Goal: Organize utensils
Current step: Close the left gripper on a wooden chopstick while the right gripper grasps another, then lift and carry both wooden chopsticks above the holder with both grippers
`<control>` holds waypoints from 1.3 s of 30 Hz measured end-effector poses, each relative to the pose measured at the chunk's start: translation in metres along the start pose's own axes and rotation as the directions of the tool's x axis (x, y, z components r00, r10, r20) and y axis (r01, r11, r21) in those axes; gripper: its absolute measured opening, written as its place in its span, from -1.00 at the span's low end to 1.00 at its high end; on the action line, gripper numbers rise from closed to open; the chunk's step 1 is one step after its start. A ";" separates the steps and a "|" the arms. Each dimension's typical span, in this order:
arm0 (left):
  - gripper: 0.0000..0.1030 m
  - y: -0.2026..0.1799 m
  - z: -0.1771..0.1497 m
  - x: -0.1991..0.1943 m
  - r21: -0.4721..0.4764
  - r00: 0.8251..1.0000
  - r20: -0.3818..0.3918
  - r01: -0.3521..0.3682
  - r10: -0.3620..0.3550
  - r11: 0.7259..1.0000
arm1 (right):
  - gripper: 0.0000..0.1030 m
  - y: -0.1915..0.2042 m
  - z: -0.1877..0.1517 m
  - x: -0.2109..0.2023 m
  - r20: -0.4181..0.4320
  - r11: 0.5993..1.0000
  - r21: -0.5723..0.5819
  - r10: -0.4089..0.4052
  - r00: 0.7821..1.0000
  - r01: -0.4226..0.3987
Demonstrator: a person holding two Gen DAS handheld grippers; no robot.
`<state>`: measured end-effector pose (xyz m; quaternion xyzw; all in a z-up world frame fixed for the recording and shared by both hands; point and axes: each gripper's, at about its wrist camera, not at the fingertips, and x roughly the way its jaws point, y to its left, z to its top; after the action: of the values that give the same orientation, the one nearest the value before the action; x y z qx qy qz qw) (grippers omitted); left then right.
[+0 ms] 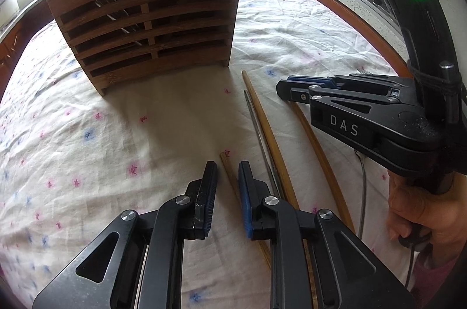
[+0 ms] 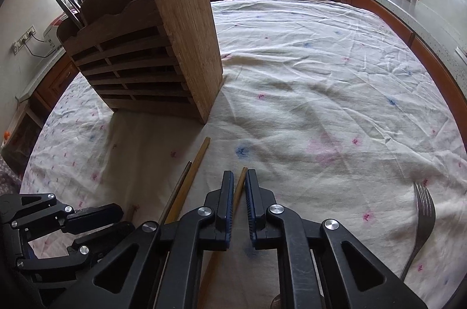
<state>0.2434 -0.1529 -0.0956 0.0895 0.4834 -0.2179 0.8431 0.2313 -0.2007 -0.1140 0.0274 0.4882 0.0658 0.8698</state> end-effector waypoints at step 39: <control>-0.93 0.081 -0.038 -0.201 -0.216 0.909 0.415 0.126 -0.026 0.968 | -0.92 0.037 -0.006 -0.179 0.382 0.983 0.003 0.171 0.908 -0.186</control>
<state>0.1627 -0.0103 0.0513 -0.0787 0.3220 -0.2052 0.9209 0.1310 -0.1894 0.0379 0.1013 0.3072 0.1287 0.9374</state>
